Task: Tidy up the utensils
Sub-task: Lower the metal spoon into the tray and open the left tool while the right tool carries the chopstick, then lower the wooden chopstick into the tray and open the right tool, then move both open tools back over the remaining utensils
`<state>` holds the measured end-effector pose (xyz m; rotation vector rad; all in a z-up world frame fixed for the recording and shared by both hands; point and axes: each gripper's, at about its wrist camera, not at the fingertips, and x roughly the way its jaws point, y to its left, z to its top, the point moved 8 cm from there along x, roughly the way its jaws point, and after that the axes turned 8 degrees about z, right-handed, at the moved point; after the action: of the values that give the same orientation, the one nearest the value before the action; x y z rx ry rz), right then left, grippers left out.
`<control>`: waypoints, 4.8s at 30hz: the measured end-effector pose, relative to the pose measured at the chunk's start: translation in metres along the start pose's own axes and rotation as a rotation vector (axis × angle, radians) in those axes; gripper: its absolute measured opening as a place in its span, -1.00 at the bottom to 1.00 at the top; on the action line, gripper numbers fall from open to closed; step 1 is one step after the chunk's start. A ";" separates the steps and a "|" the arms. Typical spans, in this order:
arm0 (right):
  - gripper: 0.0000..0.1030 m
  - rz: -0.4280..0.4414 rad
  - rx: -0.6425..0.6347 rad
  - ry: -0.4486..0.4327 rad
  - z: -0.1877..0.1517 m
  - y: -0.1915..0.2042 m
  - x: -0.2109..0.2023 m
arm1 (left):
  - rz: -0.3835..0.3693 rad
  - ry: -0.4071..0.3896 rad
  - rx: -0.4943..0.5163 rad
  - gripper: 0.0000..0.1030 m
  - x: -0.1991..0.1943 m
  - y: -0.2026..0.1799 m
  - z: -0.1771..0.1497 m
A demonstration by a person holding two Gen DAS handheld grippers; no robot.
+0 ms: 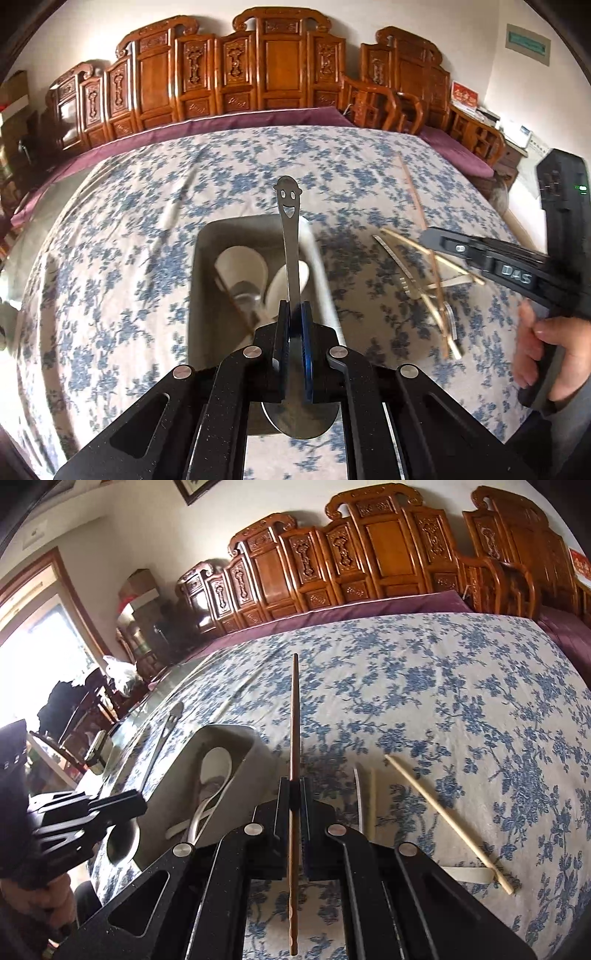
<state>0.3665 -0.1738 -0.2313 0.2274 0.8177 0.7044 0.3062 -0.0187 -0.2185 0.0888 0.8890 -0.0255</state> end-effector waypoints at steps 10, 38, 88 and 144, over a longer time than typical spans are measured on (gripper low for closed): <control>-0.87 0.028 -0.022 -0.019 0.002 0.021 -0.005 | 0.049 0.061 0.000 -0.90 0.030 0.023 -0.012; -0.87 0.065 -0.070 0.002 -0.001 0.066 0.016 | 0.005 0.091 -0.022 -0.90 0.059 0.030 -0.025; -0.88 0.038 -0.099 0.152 -0.030 0.112 0.119 | 0.091 -0.033 -0.142 -0.35 0.025 0.116 0.001; -0.89 -0.339 -0.143 0.230 -0.082 -0.050 -0.007 | -0.069 -0.081 0.063 0.24 -0.012 -0.037 -0.015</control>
<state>0.3273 -0.2225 -0.3045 -0.1224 0.9915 0.4706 0.2846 -0.0548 -0.2207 0.1147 0.8101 -0.1206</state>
